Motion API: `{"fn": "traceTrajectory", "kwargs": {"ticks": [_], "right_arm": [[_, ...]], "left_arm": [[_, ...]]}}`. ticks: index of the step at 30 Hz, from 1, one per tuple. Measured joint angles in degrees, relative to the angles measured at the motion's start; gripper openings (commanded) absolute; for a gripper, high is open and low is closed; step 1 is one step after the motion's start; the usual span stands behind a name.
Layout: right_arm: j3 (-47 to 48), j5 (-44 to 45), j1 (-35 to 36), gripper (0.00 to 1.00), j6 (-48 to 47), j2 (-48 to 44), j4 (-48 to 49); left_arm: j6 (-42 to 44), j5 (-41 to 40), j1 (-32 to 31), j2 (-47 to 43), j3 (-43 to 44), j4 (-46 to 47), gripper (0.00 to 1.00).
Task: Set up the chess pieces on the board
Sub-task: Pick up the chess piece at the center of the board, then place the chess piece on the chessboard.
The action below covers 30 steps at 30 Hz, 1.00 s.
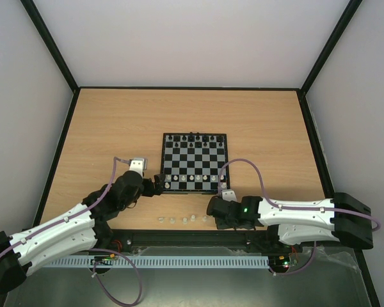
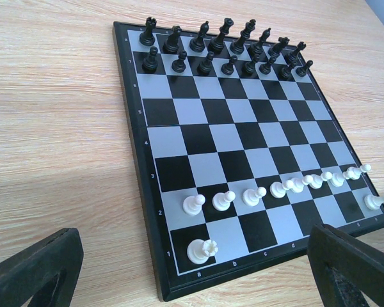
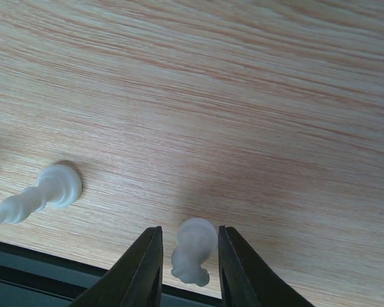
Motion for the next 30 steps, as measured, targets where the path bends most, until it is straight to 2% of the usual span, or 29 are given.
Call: {"fn": "traceTrajectory", "kwargs": {"ticks": [5,15,21,30], "right_arm": [[-0.3,-0.1,0.0,0.09,0.1,0.2,0.2],[1.7,3.7,-0.7,0.08,-0.2,1.3,-0.8],[8.1,6.8,-7.1,0.08,-5.4,4.5,-0.9],[18.0,8.7,-16.7,0.08,-16.4,15.0,0.2]], "left_arm": [[0.0,0.0,0.0,0.0,0.0,0.0,0.99],[0.0,0.0,0.0,0.1,0.0,0.0,0.99],[0.0,0.0,0.0,0.2,0.0,0.0,0.99],[0.0,0.0,0.0,0.3,0.0,0.0,0.99]]}}
